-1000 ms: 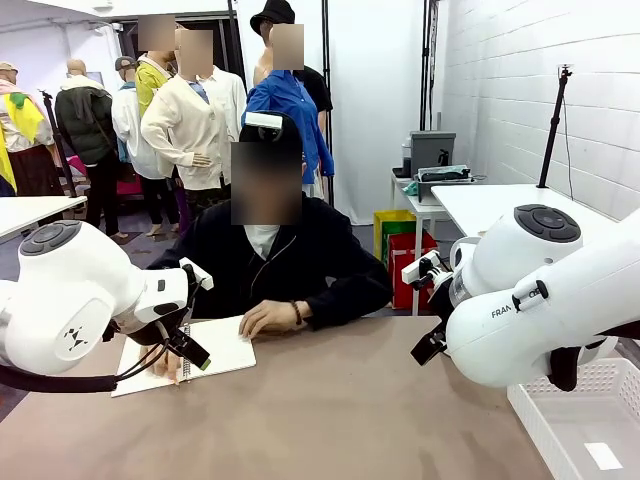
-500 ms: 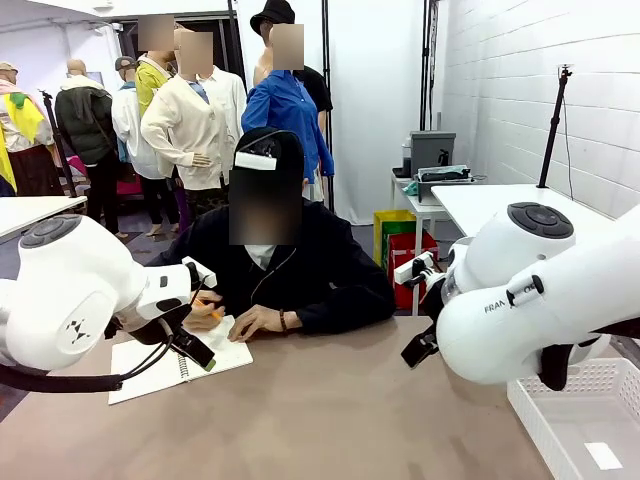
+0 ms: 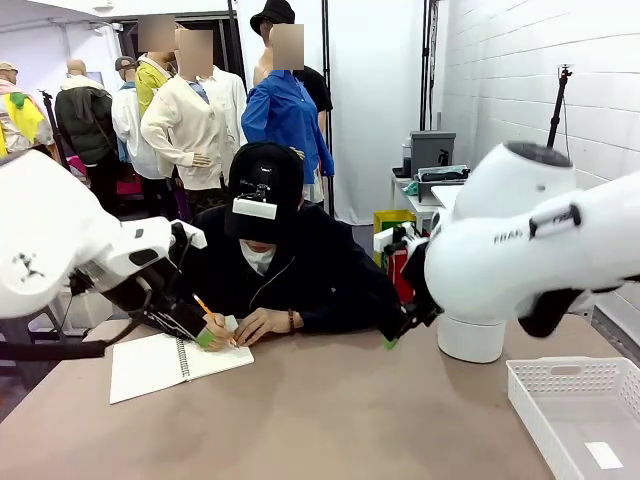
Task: Sort the paper based on its condition.
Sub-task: If a person hands you a paper, place it in the Organizing basket , and if it's crumpled, put it in the Trash can.
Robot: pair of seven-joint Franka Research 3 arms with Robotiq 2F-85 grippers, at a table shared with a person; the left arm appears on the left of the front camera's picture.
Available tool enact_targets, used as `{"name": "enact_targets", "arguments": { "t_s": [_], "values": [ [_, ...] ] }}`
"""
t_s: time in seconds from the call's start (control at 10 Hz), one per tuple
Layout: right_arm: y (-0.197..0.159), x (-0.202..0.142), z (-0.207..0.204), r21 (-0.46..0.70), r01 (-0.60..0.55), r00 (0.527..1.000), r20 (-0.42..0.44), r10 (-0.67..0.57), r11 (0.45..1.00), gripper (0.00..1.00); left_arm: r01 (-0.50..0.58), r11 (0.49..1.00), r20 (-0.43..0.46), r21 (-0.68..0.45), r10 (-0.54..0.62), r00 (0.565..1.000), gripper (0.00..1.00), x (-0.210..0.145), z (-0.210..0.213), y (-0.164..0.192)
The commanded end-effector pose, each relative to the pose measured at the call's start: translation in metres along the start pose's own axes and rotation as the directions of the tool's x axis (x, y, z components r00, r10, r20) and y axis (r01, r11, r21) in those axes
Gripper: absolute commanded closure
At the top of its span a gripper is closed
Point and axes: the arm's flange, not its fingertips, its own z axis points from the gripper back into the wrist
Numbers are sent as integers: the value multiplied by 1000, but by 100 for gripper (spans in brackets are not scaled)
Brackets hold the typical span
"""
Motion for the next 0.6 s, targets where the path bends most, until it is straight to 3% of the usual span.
{"name": "enact_targets", "arguments": {
  "t_s": [0.0, 0.5],
  "values": [
    [-5, 18, 32, 55, -63, 998, 16, 62, 997, 0, 24, 998, 6, -65, -23, 1000, 0, 7, 26, 3],
    [-11, 40, 115, 39, -71, 972, 228, 61, 997, 0, 47, 999, 162, -9, -45, 986, 0, 17, 114, 11]
  ]
}}
